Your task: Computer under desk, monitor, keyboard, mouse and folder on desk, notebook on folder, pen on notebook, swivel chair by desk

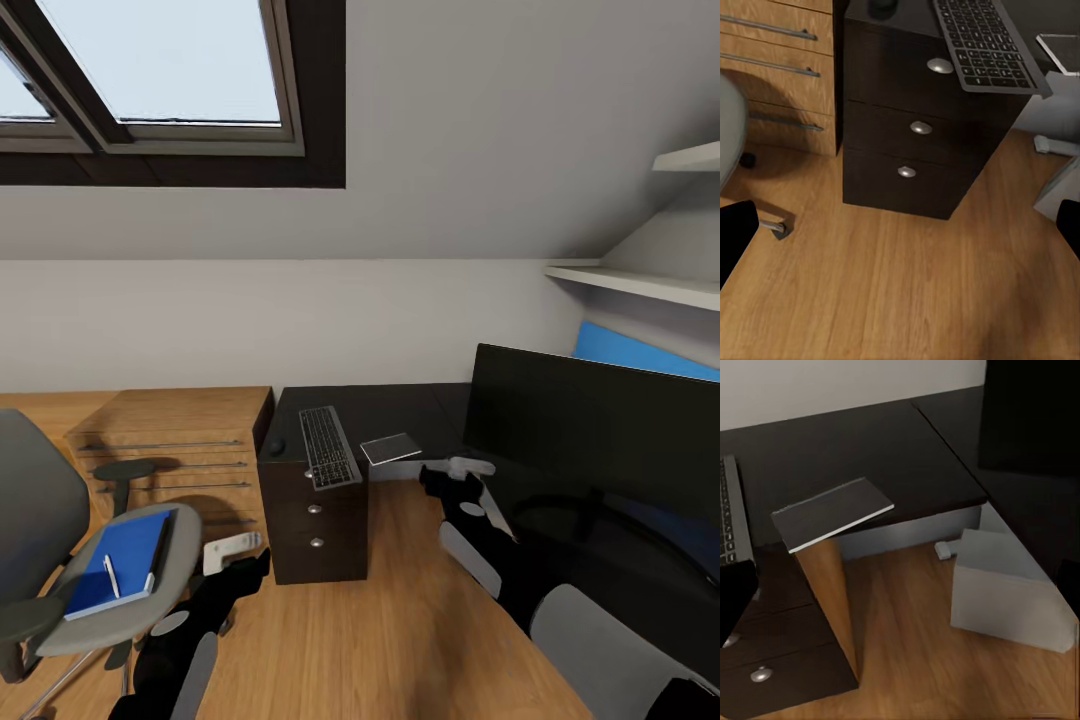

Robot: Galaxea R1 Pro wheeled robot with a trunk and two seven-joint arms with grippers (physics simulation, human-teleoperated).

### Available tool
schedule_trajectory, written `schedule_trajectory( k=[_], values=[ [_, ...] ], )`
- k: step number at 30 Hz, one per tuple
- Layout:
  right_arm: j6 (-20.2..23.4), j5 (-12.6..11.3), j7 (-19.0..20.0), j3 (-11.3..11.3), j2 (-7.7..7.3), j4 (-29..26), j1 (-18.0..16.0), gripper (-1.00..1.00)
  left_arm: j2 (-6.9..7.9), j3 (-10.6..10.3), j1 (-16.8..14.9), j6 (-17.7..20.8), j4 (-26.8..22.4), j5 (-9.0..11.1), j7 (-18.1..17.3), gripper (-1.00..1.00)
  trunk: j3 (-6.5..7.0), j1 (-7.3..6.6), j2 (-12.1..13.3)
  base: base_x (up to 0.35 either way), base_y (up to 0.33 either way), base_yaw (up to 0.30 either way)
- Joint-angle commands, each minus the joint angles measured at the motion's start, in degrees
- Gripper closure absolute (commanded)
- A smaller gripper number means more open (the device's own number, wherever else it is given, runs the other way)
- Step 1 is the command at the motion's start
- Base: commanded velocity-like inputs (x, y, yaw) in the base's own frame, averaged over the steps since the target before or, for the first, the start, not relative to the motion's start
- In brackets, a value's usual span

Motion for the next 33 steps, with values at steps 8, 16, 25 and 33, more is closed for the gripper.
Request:
schedule_trajectory(
  k=[8, 16, 25, 33],
  values=[
    [0.13, -0.01, -5.76, -0.37, -1.74, -3.6, 2.85, -1.0, 0.05, -0.16, -0.04, 0.36, 0.17, 0.67, 0.7, -1.0, -0.08, 0.01, -0.06, 0.157, 0.0, 0.0],
    [-0.14, 0.03, -10.54, -0.49, -3.14, -6.08, 3.39, -1.0, -0.01, -0.27, -0.03, 0.39, 1.28, 0.68, 0.7, -1.0, -0.08, 0.01, -0.06, 0.312, 0.0, -0.002],
    [-0.17, -0.17, -12.47, -0.34, -4.92, -7.4, 3.49, -1.0, -0.06, -0.41, -0.03, 0.38, 2.25, 0.61, 0.76, -1.0, -0.06, 0.01, -0.06, 0.12, -0.017, -0.044],
    [-0.17, -0.18, -12.44, -0.41, -5.05, -7.12, 3.49, -1.0, -0.06, -0.37, 0.04, 0.38, 2.26, 0.65, 0.77, -1.0, -0.05, 0.01, -0.06, 0.254, -0.14, -0.002]
  ],
)
